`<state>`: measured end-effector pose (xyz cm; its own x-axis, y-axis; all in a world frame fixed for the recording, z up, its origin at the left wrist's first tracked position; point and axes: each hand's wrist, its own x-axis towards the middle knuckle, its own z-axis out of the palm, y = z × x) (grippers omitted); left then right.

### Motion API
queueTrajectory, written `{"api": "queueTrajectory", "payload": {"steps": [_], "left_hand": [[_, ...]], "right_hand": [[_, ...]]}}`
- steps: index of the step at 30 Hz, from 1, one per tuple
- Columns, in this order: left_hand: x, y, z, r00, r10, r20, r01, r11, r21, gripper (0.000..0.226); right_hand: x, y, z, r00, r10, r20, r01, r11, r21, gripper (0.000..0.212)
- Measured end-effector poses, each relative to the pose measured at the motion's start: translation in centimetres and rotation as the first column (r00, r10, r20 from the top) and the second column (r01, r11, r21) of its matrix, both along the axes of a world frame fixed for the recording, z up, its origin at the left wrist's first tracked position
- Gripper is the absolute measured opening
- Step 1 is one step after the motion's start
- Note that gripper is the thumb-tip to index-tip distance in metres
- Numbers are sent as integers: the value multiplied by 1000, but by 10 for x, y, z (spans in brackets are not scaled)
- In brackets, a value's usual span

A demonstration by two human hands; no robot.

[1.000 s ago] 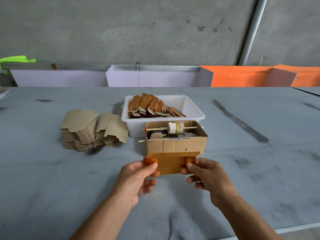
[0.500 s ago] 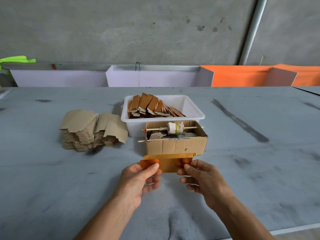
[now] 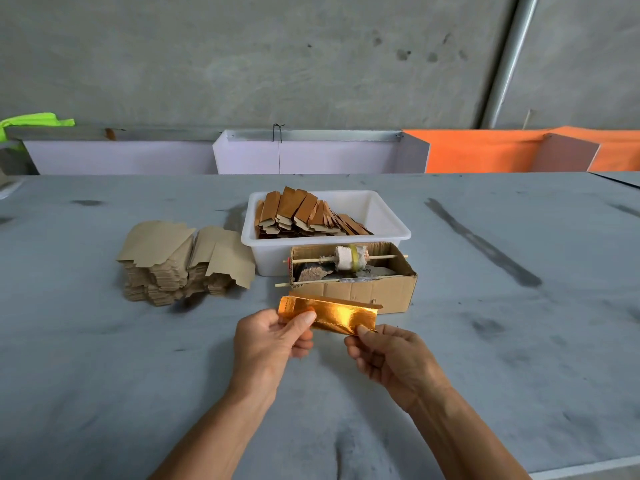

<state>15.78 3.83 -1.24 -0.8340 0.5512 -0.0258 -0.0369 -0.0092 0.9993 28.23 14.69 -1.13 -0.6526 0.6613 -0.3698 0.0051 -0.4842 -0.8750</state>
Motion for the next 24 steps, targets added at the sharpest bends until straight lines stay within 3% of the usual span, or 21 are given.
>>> {"api": "queueTrajectory", "payload": {"steps": [7,15,21,24], "left_hand": [[-4,-2,10,987,-99,124,100,995,0,10],[2,3,9,978,-10,206,3,999,35,11],[6,6,4,993,64,101,-74,992,98,16],[10,4,3,994,108,28,-111,981,160,17]], "right_hand": [[4,6,6,1000,2,19,-3,1000,14,9],[-1,3,8,995,-92,46,93,995,-38,8],[-8,-5,5,971,-238,6,238,971,4,12],[-12,-11,5,940,-335,-58,338,938,73,26]]}}
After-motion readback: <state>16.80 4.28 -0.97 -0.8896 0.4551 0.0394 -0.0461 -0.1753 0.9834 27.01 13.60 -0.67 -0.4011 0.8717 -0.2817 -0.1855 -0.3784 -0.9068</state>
